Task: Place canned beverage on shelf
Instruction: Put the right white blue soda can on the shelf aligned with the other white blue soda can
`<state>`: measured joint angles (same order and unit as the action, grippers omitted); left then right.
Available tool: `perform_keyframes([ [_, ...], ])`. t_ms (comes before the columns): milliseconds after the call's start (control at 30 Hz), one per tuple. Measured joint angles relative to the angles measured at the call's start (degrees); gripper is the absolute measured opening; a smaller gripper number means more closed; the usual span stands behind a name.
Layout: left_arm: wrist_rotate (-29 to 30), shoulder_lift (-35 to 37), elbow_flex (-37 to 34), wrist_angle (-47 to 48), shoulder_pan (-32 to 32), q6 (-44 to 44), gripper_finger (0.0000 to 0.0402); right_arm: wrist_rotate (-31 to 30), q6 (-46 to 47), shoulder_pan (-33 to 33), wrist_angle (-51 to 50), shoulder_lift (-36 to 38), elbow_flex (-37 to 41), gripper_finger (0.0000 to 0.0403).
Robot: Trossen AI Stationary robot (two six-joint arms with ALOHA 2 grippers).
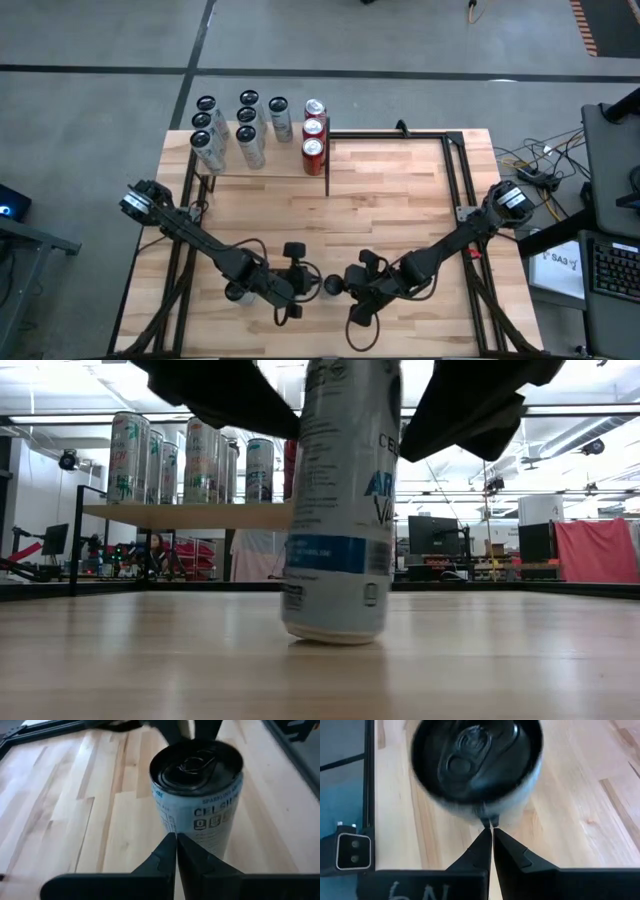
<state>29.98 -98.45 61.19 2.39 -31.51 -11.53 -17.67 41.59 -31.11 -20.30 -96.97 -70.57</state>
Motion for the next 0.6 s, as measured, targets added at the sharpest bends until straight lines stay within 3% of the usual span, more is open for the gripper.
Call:
perform_keyframes([
  [367,1.4,0.8,0.0,5.0,-0.4,-1.5,0.0,-0.4,0.5,0.0,-0.4,0.1,-0.6,0.0009],
  [500,-6.4,1.9,0.0,3.6,-1.5,1.6,0.0,-0.5,0.4,0.0,-2.1,0.1,-1.6,0.0009],
  [600,-11.8,1.4,0.0,1.4,-2.0,3.4,0.0,-3.8,-0.9,0.0,-4.9,0.1,-2.2,0.0009],
])
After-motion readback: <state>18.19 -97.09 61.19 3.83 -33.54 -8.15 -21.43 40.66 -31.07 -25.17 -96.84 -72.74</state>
